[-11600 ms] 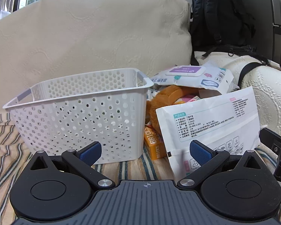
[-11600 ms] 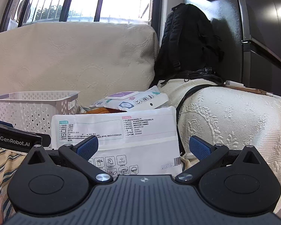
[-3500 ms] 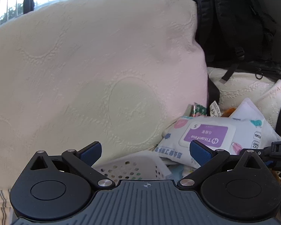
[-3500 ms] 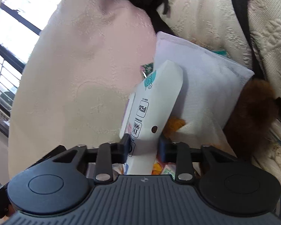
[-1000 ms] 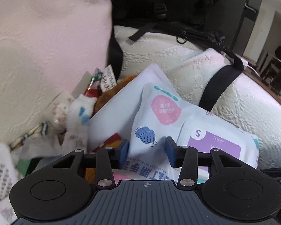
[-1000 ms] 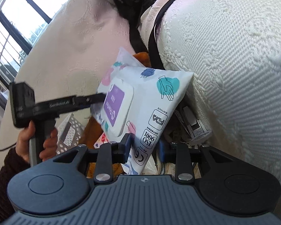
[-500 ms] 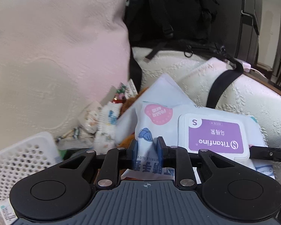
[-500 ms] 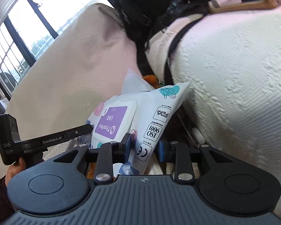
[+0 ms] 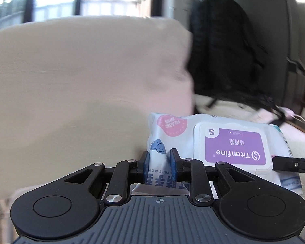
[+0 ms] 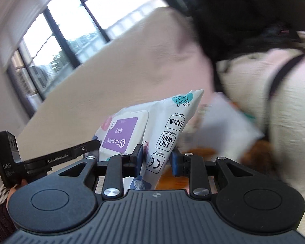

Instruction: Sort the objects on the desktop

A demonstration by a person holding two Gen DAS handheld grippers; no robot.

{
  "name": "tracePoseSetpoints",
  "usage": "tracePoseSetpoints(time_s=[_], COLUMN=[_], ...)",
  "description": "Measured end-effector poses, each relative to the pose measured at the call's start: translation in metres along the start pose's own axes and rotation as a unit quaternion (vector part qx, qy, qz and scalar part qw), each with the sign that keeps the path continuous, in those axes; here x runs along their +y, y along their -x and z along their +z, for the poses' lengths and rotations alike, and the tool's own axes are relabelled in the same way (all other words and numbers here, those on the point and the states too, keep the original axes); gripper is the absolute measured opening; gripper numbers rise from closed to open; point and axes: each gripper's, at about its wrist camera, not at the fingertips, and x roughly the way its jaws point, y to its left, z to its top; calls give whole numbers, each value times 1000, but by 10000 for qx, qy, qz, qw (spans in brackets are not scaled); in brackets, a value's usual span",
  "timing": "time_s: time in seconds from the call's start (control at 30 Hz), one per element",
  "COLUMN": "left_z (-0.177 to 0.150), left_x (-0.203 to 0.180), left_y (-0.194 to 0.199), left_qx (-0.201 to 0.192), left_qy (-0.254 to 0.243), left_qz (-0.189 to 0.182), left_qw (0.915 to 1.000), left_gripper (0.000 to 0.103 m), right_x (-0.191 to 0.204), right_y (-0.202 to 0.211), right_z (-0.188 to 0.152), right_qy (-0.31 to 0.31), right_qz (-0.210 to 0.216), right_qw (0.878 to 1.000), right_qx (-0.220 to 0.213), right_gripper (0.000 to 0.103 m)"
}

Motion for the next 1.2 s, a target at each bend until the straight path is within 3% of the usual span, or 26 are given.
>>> tracePoseSetpoints(time_s=[0.23, 0.4, 0.47, 0.5, 0.57, 0.67, 0.7, 0.83, 0.97, 1.1, 1.13, 1.2], left_z=[-16, -45, -58, -63, -66, -66, -67, -75, -79, -83, -84, -85], left_x=[86, 129, 142, 147, 152, 148, 147, 146, 140, 128, 122, 108], left_y=[55, 59, 50, 45, 35, 18, 14, 17, 17, 26, 30, 41], left_qx=[13, 385, 556, 603, 674, 815, 848, 773, 674, 537, 464, 231], left_qy=[377, 397, 444, 494, 639, 351, 280, 256, 217, 171, 152, 138], left_qz=[833, 1394, 1482, 1402, 1158, 1176, 1209, 1194, 1308, 1485, 1588, 1733], left_qw=[9958, 9887, 9864, 9871, 9889, 9891, 9886, 9895, 9889, 9873, 9861, 9845], left_gripper=[18, 19, 20, 11, 9, 25, 34, 36, 42, 65, 78, 93], right_x=[76, 107, 113, 114, 118, 127, 125, 125, 123, 120, 117, 113], right_y=[-60, -111, -128, -134, -144, -159, -161, -157, -145, -127, -120, -111], right_z=[-19, -44, -54, -58, -64, -75, -76, -73, -65, -71, -74, -85], right_qy=[346, 468, 530, 558, 713, 1209, 1215, 1280, 1405, 1600, 1664, 1788], right_qz=[722, 889, 818, 787, 770, 381, 340, -7, 21, -98, -161, -352], right_qw=[9956, 9888, 9870, 9864, 9833, 9780, 9777, 9813, 9825, 9818, 9811, 9802], right_qx=[496, 1101, 1274, 1334, 1486, 1655, 1680, 1439, 1219, 1018, 970, 775], right_gripper=[31, 31, 31, 32, 30, 37, 41, 52, 53, 58, 65, 74])
